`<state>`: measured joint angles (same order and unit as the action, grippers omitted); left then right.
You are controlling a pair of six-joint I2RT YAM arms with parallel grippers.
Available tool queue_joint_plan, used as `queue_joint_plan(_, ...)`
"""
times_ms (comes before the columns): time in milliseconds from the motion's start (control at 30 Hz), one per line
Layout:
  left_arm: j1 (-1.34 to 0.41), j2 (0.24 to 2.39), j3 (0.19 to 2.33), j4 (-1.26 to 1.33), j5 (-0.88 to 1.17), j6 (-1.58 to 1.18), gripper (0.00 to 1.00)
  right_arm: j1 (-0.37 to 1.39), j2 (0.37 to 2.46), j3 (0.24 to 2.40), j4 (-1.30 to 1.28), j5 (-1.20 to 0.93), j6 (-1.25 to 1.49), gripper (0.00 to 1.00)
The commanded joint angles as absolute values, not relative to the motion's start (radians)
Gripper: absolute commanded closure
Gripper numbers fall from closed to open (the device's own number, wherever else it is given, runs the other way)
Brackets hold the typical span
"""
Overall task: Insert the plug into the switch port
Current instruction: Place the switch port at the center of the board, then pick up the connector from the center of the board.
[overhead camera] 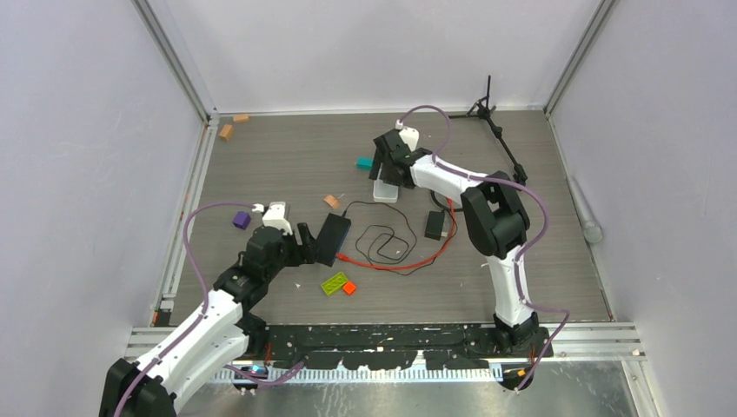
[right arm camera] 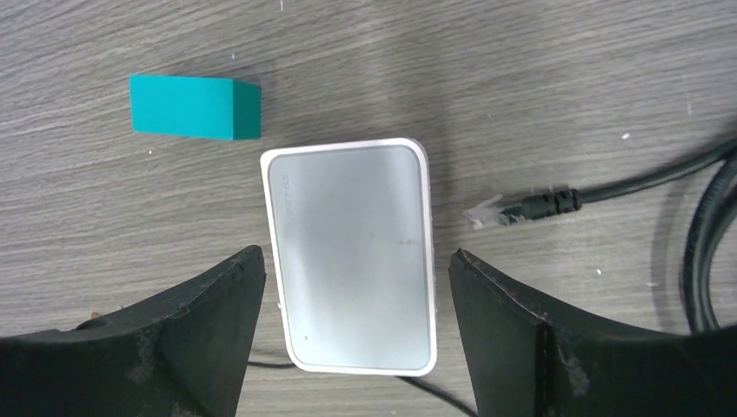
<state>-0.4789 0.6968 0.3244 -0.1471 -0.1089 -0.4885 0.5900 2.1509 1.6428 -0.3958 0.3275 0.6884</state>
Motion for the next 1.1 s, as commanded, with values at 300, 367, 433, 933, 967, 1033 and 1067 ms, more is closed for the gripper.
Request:
queue_joint_plan(300, -0.483, 0.723, 0.354, -0.110, -0.100, -0.473, 0.28, 0.633, 2.087, 1.567, -0.304, 0.225, 0.749, 0.18)
queue_joint_plan(367, -0.483, 0.715, 0.352, -0.112, -0.101, -0.472, 0.28, 0.648, 2.102, 1.580, -0.261, 0.166, 0.750, 0.18)
queue_joint_plan(433, -0.483, 0.703, 0.348, -0.115, -0.103, -0.471, 0.28, 0.655, 2.090, 1.575, -0.206, 0.132, 0.745, 0.18)
queue_joint_plan(933, -0.483, 0.684, 0.341, -0.115, -0.111, -0.476, 0.27, 0.454, 1.566, 1.179, -0.406, 0.317, 0.397, 0.18)
queue_joint_plan(967, -0.483, 0.682, 0.341, -0.116, -0.112, -0.477, 0.27, 0.404, 1.529, 1.145, -0.401, 0.279, 0.391, 0.19)
queue_joint_plan(1033, -0.483, 0.680, 0.339, -0.116, -0.111, -0.476, 0.28, 0.343, 1.489, 1.088, -0.390, 0.208, 0.378, 0.21)
queue_joint_plan(1067, -0.483, 0.680, 0.339, -0.114, -0.109, -0.477, 0.27, 0.318, 1.476, 1.067, -0.385, 0.173, 0.373, 0.22)
